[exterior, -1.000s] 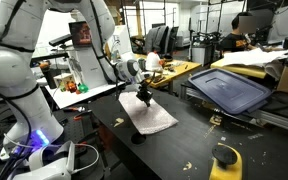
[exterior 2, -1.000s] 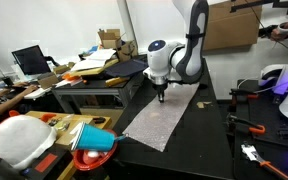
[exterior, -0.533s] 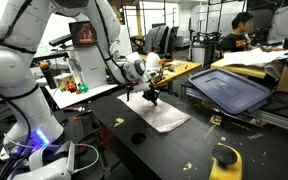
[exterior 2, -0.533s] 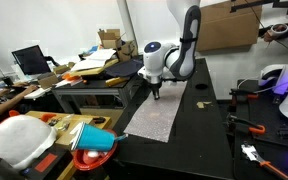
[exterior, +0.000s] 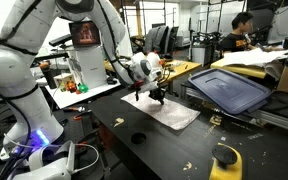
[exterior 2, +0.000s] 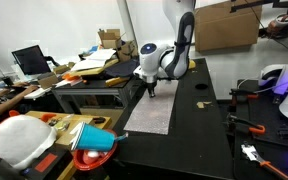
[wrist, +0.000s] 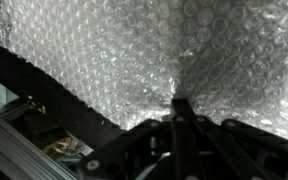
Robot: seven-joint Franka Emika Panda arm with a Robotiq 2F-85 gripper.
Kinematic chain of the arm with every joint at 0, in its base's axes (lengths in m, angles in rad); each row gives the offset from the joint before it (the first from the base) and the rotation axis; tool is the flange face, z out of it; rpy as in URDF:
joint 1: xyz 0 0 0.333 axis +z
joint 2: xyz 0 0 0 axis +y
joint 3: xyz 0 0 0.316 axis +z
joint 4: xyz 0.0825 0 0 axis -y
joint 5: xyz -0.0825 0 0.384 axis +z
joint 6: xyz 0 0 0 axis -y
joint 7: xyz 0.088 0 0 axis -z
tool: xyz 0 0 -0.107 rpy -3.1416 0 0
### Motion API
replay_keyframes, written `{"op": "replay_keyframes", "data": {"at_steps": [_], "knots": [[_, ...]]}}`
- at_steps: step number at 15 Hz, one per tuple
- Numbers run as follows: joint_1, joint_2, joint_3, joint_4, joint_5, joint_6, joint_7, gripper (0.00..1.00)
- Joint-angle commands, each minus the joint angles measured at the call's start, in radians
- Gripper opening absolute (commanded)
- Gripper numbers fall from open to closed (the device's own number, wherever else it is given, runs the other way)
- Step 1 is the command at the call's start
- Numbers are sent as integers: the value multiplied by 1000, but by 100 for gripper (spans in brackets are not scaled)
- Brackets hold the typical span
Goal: Unfold the white cloth
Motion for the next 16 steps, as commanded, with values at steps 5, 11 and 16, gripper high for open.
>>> {"op": "replay_keyframes", "data": {"at_steps": [5, 11, 16], "knots": [[-26, -107, 42, -16, 40, -66, -47, 0], [-56, -344, 207, -113, 353, -357, -151, 0], [-3, -503, 265, -109, 549, -691, -86, 0]]}}
